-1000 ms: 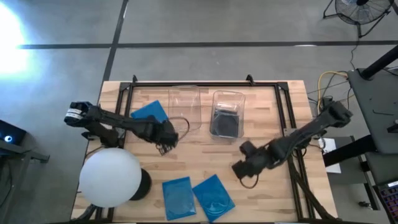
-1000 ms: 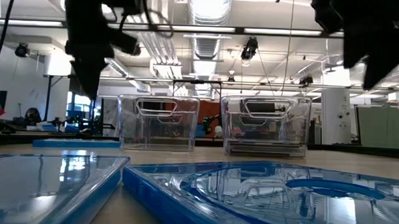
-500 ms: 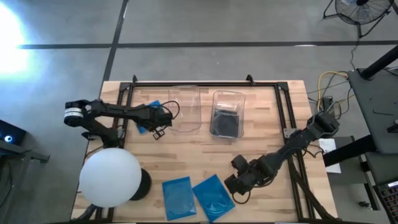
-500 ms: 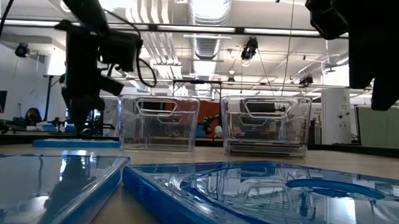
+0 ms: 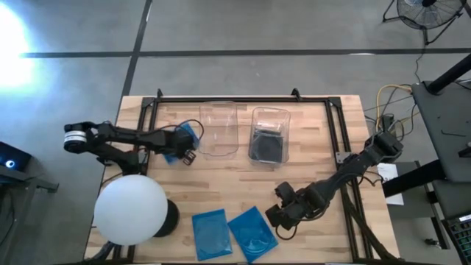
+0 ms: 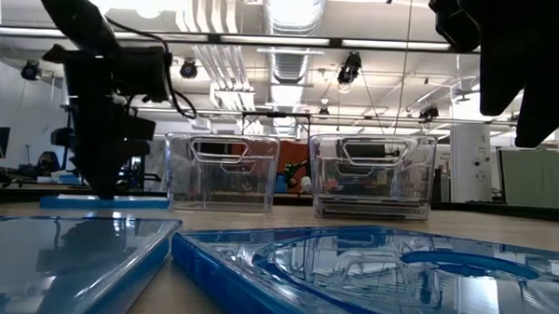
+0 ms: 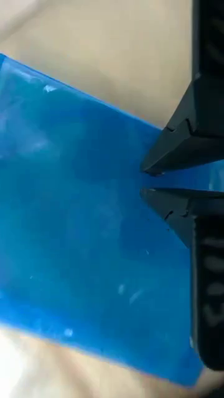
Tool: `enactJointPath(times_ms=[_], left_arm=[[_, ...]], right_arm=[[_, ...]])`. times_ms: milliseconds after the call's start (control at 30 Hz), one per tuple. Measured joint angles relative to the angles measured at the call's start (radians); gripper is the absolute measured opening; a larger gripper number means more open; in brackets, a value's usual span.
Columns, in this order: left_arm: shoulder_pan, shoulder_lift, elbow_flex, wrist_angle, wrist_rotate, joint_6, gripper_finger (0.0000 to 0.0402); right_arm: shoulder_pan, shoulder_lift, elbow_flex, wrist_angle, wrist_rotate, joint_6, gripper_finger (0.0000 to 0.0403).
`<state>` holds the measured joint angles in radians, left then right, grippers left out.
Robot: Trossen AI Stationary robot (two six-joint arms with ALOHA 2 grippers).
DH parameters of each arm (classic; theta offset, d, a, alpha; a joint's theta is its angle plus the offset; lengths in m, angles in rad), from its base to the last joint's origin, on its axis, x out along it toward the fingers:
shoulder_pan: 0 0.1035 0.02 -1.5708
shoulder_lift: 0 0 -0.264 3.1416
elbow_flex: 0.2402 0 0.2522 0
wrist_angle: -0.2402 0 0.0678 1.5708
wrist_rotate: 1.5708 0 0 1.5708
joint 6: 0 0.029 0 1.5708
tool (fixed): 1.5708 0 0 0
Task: Pick & place jewel cases by type
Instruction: Put the blue CD case into the left transparent bin
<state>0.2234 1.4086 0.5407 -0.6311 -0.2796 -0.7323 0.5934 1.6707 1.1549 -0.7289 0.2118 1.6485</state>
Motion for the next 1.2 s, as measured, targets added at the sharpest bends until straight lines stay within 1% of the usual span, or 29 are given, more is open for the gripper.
enactJointPath(times_ms=[167, 233, 333, 400, 533, 733, 900, 1033, 1133, 1200], left_arm=[[-0.094, -0.016, 0.028, -0.003, 0.219, -0.013, 0.0037], [-0.126, -0.021, 0.047, -0.006, 0.288, -0.014, 0.0037], [-0.178, -0.021, 0.08, 0.003, 0.352, -0.03, 0.0037], [-0.212, -0.021, 0.088, 0.047, 0.375, -0.037, 0.0037], [-0.28, -0.009, 0.089, 0.253, 0.419, -0.057, 0.0037], [-0.366, 0.082, 0.088, 0.54, 0.456, -0.165, 0.0037], [-0.398, 0.192, 0.108, 0.783, 0.448, -0.243, 0.0037], [-0.389, 0.285, 0.18, 0.869, 0.393, -0.273, 0.0037], [-0.378, 0.343, 0.265, 0.883, 0.39, -0.262, 0.0037], [-0.378, 0.365, 0.328, 0.882, 0.391, -0.228, 0.0037]], right_arm=[[-0.002, 0.0, 0.0, -0.024, -0.009, -0.016, 0.0224], [-0.002, -0.001, 0.0, -0.031, -0.018, -0.027, 0.0224], [-0.003, -0.005, 0.0, -0.044, -0.028, -0.034, 0.0224], [-0.002, -0.011, -0.001, -0.047, -0.029, -0.033, 0.0224], [-0.003, -0.024, -0.001, -0.053, -0.02, -0.037, 0.0224], [-0.003, -0.048, -0.001, -0.053, 0.026, -0.028, 0.0224], [-0.015, -0.067, -0.001, -0.05, 0.057, -0.004, 0.0224], [-0.045, -0.071, -0.002, -0.033, 0.061, 0.043, 0.0224], [-0.067, -0.066, -0.002, 0.018, 0.078, 0.086, 0.0224], [-0.084, -0.057, -0.01, 0.085, 0.104, 0.104, 0.0224]])
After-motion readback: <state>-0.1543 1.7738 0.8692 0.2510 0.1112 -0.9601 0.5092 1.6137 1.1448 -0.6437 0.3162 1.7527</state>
